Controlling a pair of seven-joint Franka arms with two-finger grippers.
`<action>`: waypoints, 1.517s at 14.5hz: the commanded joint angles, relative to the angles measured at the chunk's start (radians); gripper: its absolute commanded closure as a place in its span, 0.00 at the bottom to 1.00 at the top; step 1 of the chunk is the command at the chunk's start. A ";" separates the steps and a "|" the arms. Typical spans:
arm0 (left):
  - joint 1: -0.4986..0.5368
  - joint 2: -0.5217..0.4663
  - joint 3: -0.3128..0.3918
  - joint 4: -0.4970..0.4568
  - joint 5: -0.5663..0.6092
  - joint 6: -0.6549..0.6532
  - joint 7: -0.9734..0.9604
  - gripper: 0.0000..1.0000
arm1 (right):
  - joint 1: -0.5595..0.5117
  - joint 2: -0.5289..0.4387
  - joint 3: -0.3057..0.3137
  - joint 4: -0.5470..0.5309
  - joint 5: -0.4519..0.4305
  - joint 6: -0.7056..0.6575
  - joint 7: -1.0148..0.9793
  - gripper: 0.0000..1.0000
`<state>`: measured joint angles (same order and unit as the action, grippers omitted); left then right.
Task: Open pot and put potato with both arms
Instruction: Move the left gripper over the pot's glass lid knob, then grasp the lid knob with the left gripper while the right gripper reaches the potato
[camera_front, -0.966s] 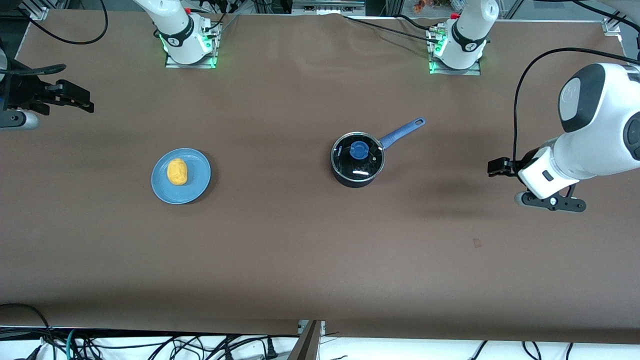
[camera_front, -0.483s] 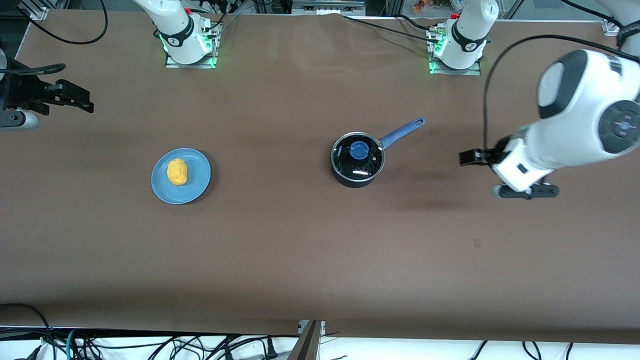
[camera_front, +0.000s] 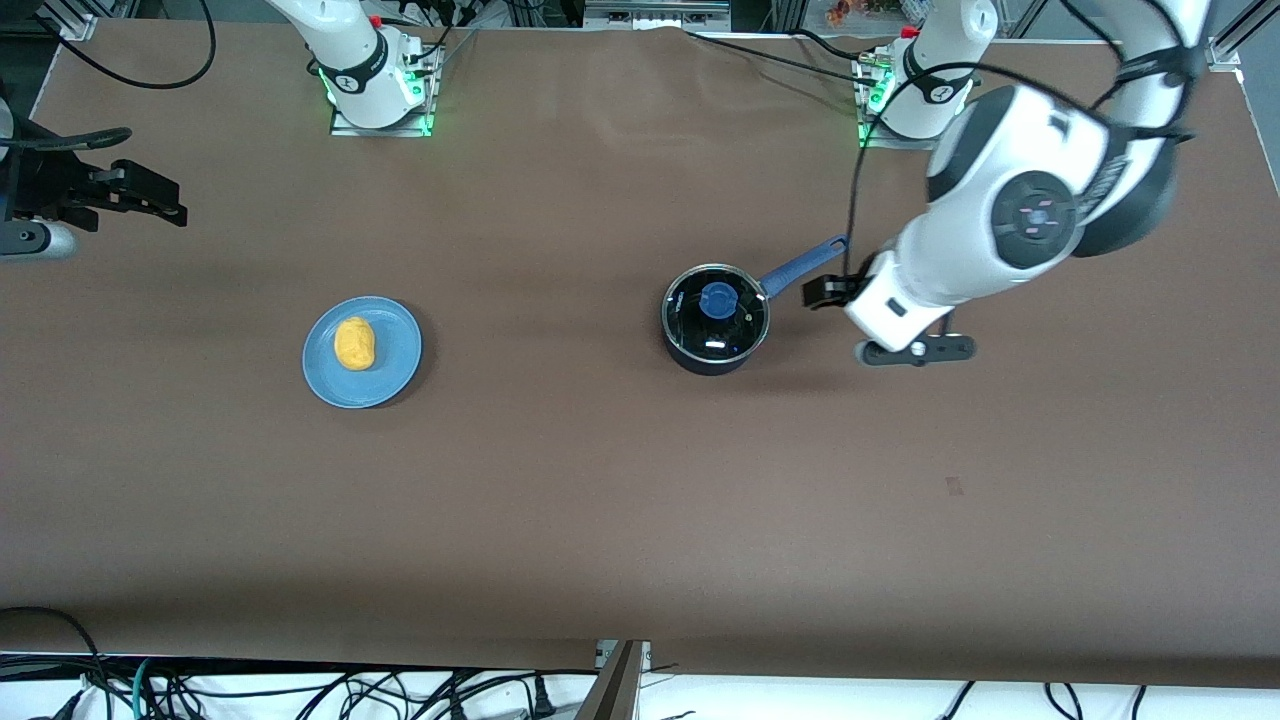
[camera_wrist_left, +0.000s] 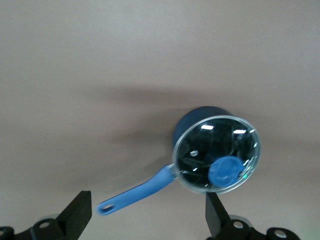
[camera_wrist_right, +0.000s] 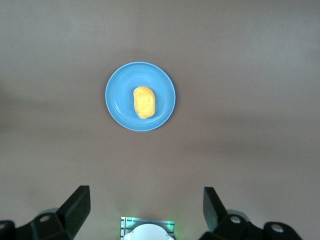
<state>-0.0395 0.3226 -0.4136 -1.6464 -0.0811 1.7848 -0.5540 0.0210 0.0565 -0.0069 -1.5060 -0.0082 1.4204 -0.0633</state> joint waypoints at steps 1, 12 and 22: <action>-0.084 0.039 -0.013 -0.052 0.027 0.118 -0.139 0.00 | 0.000 0.006 0.001 0.018 0.010 0.017 -0.010 0.00; -0.194 0.153 -0.017 -0.088 0.123 0.241 -0.250 0.00 | 0.031 0.025 0.007 0.018 0.010 0.058 0.005 0.00; -0.230 0.185 -0.014 -0.136 0.135 0.340 -0.285 0.00 | 0.056 0.118 0.007 0.007 -0.001 0.083 -0.006 0.00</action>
<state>-0.2600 0.5004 -0.4329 -1.7753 0.0297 2.0986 -0.8201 0.0773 0.1483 0.0001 -1.5079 -0.0065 1.5016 -0.0620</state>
